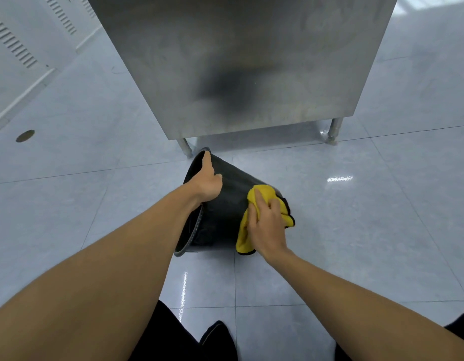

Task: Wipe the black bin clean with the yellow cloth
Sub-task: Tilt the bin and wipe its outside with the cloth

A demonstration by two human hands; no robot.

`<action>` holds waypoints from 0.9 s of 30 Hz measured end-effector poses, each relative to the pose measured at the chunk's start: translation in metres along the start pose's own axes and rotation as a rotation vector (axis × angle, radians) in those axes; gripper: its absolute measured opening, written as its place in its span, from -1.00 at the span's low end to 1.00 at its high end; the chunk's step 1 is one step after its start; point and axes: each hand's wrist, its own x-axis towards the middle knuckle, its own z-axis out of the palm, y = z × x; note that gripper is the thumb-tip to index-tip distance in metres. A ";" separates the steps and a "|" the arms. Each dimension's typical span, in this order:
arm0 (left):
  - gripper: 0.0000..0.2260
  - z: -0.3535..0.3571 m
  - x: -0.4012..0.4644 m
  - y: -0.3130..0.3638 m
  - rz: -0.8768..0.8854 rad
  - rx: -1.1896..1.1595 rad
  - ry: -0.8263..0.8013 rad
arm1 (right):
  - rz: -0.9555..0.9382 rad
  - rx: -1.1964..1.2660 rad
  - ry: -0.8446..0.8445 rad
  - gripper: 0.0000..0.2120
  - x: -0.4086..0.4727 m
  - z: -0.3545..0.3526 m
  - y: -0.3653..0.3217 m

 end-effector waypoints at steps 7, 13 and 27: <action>-0.39 0.004 0.006 0.001 0.040 0.030 0.087 | -0.338 0.080 -0.017 -0.56 -0.001 0.006 -0.041; -0.42 -0.003 0.005 0.003 -0.061 -0.024 0.101 | -0.146 0.001 -0.011 -0.58 0.006 0.009 -0.008; -0.71 -0.014 -0.002 0.003 -0.065 -0.066 0.066 | -0.262 0.176 -0.037 -0.58 0.005 0.009 -0.055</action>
